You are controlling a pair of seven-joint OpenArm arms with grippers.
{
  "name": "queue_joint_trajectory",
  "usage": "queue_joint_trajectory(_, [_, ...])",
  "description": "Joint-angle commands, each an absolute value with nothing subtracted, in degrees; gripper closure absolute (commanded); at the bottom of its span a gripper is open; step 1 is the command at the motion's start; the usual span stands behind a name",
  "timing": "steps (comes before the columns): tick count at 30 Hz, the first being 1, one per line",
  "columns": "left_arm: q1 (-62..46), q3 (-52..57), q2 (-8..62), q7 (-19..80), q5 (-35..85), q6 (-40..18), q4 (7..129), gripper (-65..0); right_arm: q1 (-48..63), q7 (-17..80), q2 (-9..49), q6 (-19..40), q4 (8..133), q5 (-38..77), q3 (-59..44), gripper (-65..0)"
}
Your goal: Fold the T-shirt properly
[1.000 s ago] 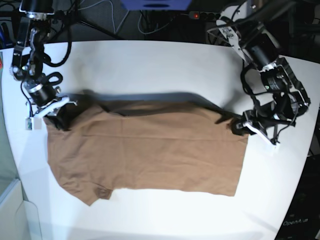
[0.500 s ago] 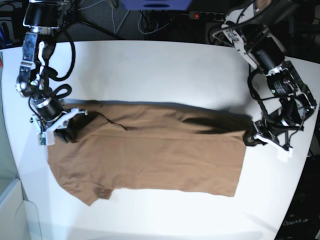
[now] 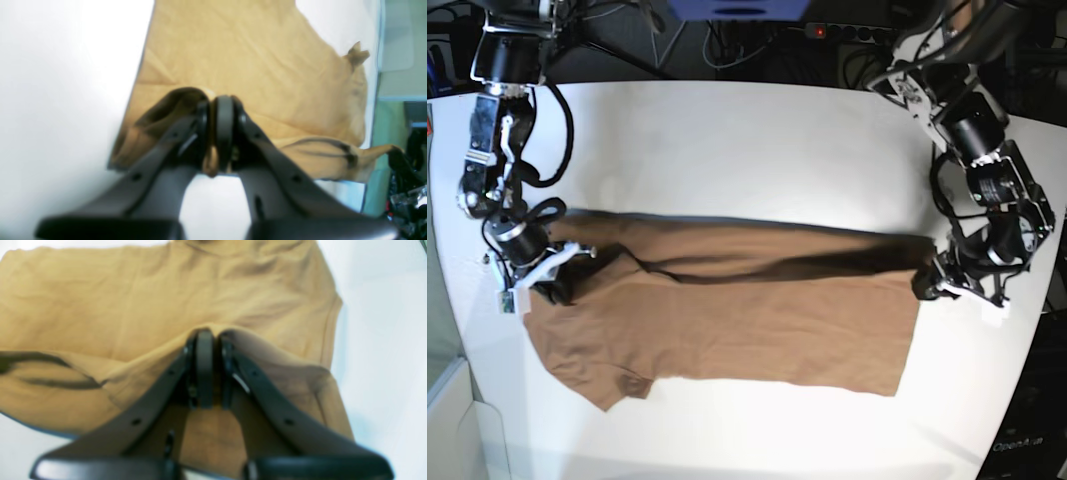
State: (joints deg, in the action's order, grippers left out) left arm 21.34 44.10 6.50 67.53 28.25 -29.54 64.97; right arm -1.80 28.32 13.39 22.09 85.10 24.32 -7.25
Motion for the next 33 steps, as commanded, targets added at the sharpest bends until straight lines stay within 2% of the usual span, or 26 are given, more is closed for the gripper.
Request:
queue_joint_trajectory(1, [23.9,43.9,7.2,66.5,29.7,-29.8,65.8,-3.4,-2.9,26.5,14.5,22.2,86.1,24.9,-7.5,-0.4])
queue_joint_trajectory(13, [27.6,43.6,6.8,66.4,29.4,-29.8,65.5,-3.4,-5.1,26.4,14.6,22.2,84.2,24.8,-7.5,-0.7])
queue_joint_trajectory(23, [27.6,43.6,8.4,61.8,29.5,-29.8,57.5,-4.1,-6.7,26.4,14.5,22.2,80.5,24.8,-7.4,-0.9])
queue_joint_trajectory(25, [27.6,43.6,8.4,61.8,29.4,-29.8,57.5,-4.4,-6.7,26.4,14.5,22.2,80.4,24.8,-7.4,-2.8])
queue_joint_trajectory(27, [27.6,43.6,8.4,61.8,29.4,-29.8,57.8,-8.6,-6.7,26.4,14.4,22.2,80.4,24.8,-7.5,-9.9])
queue_joint_trajectory(29, [27.4,43.7,8.4,61.8,29.7,-29.8,58.0,-18.4,-6.7,26.3,14.4,22.2,80.5,24.9,-7.5,-19.9])
queue_joint_trajectory(31, [27.2,43.8,8.5,61.8,29.7,-29.9,58.1,-31.0,-6.6,26.3,14.4,22.2,80.7,24.9,-7.6,-28.4])
queue_joint_trajectory(33, [27.0,43.8,8.5,61.8,29.8,-30.3,58.1,-39.2,-6.6,26.3,14.5,22.2,80.6,24.9,-7.5,-31.2])
